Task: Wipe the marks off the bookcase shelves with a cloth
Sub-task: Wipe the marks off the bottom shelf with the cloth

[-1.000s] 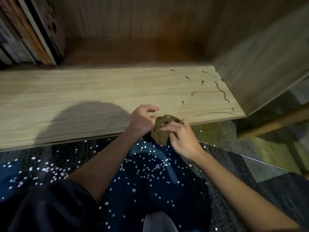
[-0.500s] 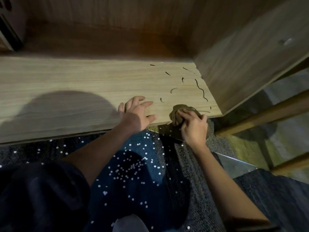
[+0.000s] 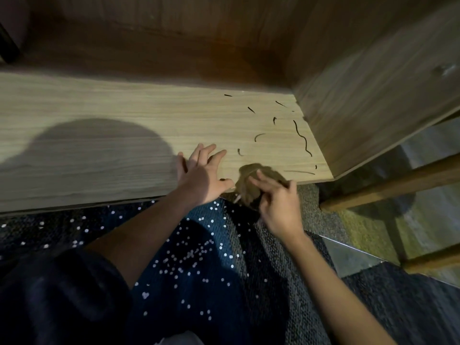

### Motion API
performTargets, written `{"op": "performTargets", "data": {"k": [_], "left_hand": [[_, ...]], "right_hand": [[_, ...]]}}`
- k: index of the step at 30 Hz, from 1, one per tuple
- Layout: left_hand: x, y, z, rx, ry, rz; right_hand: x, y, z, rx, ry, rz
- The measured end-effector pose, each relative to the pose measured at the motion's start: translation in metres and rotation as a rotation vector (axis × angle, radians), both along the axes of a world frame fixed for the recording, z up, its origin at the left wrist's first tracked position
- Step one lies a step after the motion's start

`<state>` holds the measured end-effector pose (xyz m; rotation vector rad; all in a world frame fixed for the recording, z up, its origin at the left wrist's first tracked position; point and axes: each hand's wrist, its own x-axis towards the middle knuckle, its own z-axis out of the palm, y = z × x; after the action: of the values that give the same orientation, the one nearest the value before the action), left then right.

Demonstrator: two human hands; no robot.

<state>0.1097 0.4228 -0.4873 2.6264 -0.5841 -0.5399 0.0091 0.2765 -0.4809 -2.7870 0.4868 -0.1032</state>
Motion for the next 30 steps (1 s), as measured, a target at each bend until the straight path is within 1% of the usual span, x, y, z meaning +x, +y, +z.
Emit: {"op": "performTargets", "data": {"k": [2, 3, 4, 7, 8, 11, 12, 13, 14, 16, 17, 18, 19, 20, 21, 23, 24, 26, 27, 30], "left_hand": [[0.000, 0.000, 0.000, 0.007, -0.011, -0.003], [-0.001, -0.001, 0.000, 0.010, -0.014, -0.004], [-0.001, -0.001, 0.000, 0.009, -0.017, -0.007], [-0.001, 0.000, -0.001, -0.045, 0.003, 0.004], [0.001, 0.001, 0.000, -0.076, 0.010, 0.002], [0.004, 0.007, 0.001, -0.184, 0.025, 0.005], [0.005, 0.009, 0.001, -0.252, 0.042, 0.028], [0.006, 0.012, 0.001, -0.345, 0.052, 0.060], [0.007, 0.015, 0.001, -0.455, 0.062, 0.108], [0.008, 0.024, 0.005, -0.648, 0.082, 0.211], [0.007, 0.029, 0.007, -0.689, 0.081, 0.242], [0.006, 0.033, 0.009, -0.685, 0.068, 0.241], [0.004, 0.036, 0.009, -0.650, 0.046, 0.213], [0.002, 0.038, 0.008, -0.578, 0.024, 0.158], [-0.002, 0.037, 0.008, -0.455, 0.005, 0.081], [-0.007, 0.025, 0.010, -0.115, -0.066, -0.095], [-0.009, 0.015, 0.013, 0.007, -0.122, -0.164], [-0.008, 0.002, 0.023, 0.104, -0.205, -0.244], [-0.004, 0.004, 0.027, 0.113, -0.215, -0.264], [0.026, 0.037, 0.034, 0.118, -0.217, -0.219]], "right_hand": [[0.015, -0.026, 0.009, 0.017, 0.026, -0.181], [0.020, -0.028, 0.011, -0.012, 0.029, -0.232], [0.023, -0.020, 0.012, -0.042, 0.017, -0.228], [0.017, 0.016, -0.001, -0.065, 0.013, 0.026], [0.018, 0.017, -0.002, -0.056, 0.010, 0.055], [0.028, 0.000, 0.008, -0.001, 0.011, -0.133], [0.028, 0.005, 0.011, 0.017, 0.027, -0.149], [0.026, 0.017, 0.013, 0.092, 0.049, -0.128], [0.025, 0.033, 0.015, 0.218, 0.073, -0.066], [0.023, 0.060, 0.019, 0.548, 0.125, 0.050], [0.024, 0.062, 0.023, 0.702, 0.107, 0.073], [0.026, 0.056, 0.027, 0.812, 0.061, 0.069], [0.026, 0.046, 0.030, 0.844, 0.006, 0.055], [0.023, 0.034, 0.030, 0.796, -0.056, 0.043], [0.020, 0.020, 0.027, 0.687, -0.117, 0.017], [0.016, -0.003, 0.018, 0.384, -0.157, -0.005], [0.015, -0.012, 0.012, 0.251, -0.144, 0.016], [0.017, -0.023, -0.003, 0.069, -0.118, 0.089], [0.017, -0.026, -0.011, 0.027, -0.124, 0.116], [0.015, -0.024, -0.023, 0.042, -0.190, 0.092]]}}
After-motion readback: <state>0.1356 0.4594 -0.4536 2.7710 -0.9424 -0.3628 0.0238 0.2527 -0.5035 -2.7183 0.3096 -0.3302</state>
